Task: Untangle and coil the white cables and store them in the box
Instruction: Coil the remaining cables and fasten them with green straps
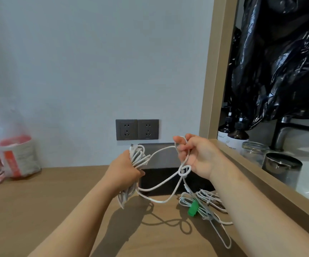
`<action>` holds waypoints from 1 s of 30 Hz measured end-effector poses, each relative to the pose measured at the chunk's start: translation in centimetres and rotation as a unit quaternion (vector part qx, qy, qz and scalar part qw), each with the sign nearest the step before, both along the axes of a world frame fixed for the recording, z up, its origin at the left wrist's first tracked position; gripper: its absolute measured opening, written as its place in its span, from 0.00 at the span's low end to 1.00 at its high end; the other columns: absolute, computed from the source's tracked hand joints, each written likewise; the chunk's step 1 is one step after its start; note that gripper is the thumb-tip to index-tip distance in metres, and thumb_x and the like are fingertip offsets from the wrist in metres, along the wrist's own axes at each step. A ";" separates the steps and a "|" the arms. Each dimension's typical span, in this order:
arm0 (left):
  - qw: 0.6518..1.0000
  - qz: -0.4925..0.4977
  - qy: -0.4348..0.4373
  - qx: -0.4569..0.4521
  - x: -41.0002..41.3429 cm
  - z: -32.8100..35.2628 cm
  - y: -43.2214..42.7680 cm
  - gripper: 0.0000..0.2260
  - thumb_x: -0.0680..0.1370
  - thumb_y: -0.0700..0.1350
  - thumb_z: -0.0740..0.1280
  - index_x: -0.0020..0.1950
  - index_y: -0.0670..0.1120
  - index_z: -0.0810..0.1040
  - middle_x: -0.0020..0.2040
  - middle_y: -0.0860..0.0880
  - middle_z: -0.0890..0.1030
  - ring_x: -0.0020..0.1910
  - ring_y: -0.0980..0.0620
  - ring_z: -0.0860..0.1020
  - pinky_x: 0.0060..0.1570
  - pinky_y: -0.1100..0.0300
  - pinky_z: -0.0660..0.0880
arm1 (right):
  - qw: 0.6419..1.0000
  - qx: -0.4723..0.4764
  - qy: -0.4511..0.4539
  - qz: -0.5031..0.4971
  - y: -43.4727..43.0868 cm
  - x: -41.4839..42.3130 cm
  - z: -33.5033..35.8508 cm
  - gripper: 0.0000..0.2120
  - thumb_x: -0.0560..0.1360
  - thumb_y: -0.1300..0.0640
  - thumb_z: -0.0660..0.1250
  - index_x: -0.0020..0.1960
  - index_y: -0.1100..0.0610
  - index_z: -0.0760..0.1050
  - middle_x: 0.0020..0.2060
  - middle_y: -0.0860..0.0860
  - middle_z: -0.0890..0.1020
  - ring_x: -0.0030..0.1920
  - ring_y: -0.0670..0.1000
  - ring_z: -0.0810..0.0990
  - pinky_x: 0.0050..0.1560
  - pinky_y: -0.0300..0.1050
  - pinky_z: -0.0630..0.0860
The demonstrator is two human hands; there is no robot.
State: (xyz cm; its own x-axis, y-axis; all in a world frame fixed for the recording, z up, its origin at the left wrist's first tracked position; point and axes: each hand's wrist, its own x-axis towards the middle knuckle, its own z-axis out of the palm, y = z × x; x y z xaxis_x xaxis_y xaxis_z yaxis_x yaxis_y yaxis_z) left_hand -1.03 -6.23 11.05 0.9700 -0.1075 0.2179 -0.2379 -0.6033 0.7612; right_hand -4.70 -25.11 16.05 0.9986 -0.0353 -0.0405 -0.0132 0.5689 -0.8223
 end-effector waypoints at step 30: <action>0.977 0.082 -0.073 -0.182 -1.0 0.1 -1.5 0.13 0.74 0.41 0.70 0.55 0.50 0.71 0.45 0.50 0.77 0.46 0.46 0.77 0.48 0.50 0.77 | 0.422 -0.869 -0.239 -0.102 1.2 -1.4 -6.4 0.28 0.77 0.57 0.63 0.74 0.48 0.57 0.74 0.48 0.58 0.72 0.54 0.59 0.67 0.49 0.60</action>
State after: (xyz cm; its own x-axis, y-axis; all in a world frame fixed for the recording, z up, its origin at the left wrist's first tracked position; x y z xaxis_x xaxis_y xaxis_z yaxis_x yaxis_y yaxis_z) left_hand -2.01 -7.71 11.19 0.9231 0.1572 0.3510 -0.2835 -0.3386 0.8972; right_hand -6.12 -23.92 9.69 0.8472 0.3160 0.4270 0.2940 -0.9484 0.1186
